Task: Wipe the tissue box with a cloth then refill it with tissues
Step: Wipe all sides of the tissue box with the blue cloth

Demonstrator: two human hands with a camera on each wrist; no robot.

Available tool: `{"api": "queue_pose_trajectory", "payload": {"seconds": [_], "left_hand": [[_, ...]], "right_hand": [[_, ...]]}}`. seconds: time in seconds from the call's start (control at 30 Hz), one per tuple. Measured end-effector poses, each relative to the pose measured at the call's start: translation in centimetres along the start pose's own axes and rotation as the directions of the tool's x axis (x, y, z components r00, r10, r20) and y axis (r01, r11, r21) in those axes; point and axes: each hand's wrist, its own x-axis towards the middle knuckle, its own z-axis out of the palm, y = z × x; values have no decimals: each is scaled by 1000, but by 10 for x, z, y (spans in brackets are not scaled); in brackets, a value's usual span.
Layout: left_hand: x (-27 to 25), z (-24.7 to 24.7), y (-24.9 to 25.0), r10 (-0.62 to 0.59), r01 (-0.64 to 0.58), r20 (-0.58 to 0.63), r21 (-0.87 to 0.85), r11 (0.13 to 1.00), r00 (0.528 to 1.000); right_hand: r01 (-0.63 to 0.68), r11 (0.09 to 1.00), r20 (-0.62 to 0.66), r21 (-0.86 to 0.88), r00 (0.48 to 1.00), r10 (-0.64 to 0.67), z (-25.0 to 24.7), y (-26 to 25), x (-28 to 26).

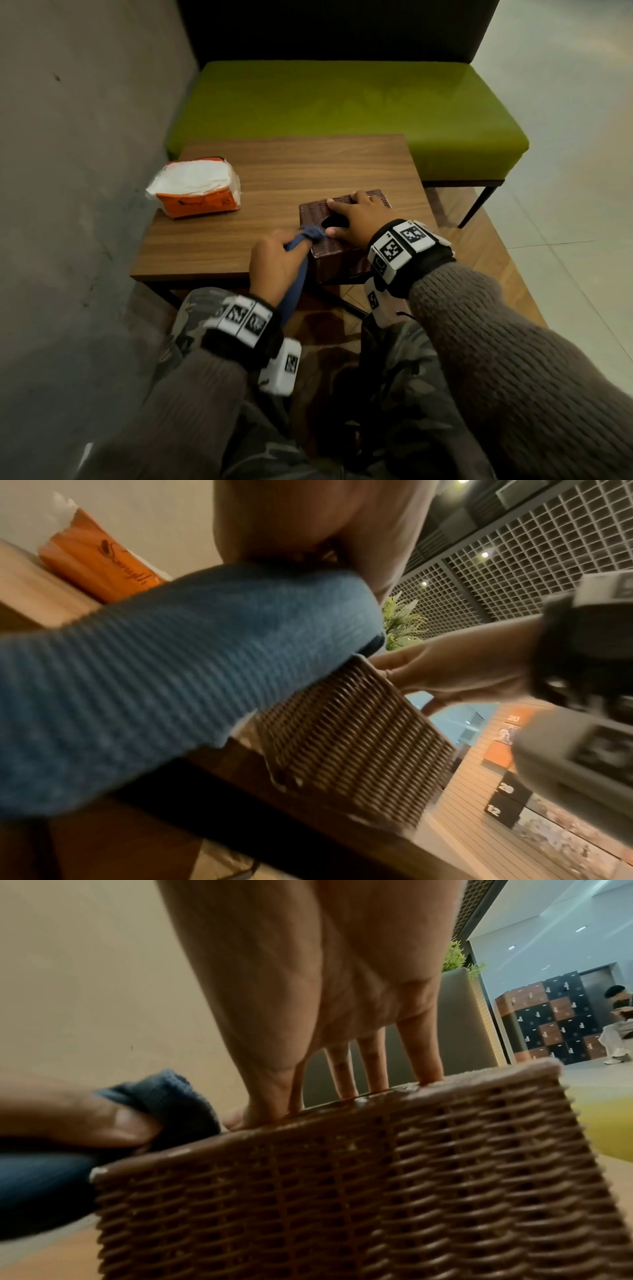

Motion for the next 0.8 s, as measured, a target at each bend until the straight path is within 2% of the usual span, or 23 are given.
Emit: {"api": "queue_pose_trajectory", "payload": {"seconds": [0.17, 0.3, 0.4, 0.53, 0.63, 0.8], "left_hand": [[41, -3, 2, -51, 51, -4, 30, 998, 999], [6, 0, 0, -70, 70, -3, 22, 997, 998], [-28, 2, 0, 3, -3, -14, -4, 1000, 1000], [-7, 2, 2, -75, 75, -37, 4, 997, 996], [11, -1, 6, -55, 56, -40, 24, 998, 998], [-32, 0, 3, 18, -16, -33, 45, 999, 999]], "right_hand": [[-14, 1000, 3, 8, 1000, 14, -1, -3, -2], [-26, 1000, -1, 17, 1000, 26, -1, -4, -1], [-20, 1000, 6, 22, 1000, 20, -2, -4, -2], [-28, 1000, -2, 6, 1000, 28, -1, -6, -4], [-61, 998, -9, 0, 998, 61, -1, -10, -6], [-70, 997, -19, 24, 997, 70, -2, -11, -6]]}}
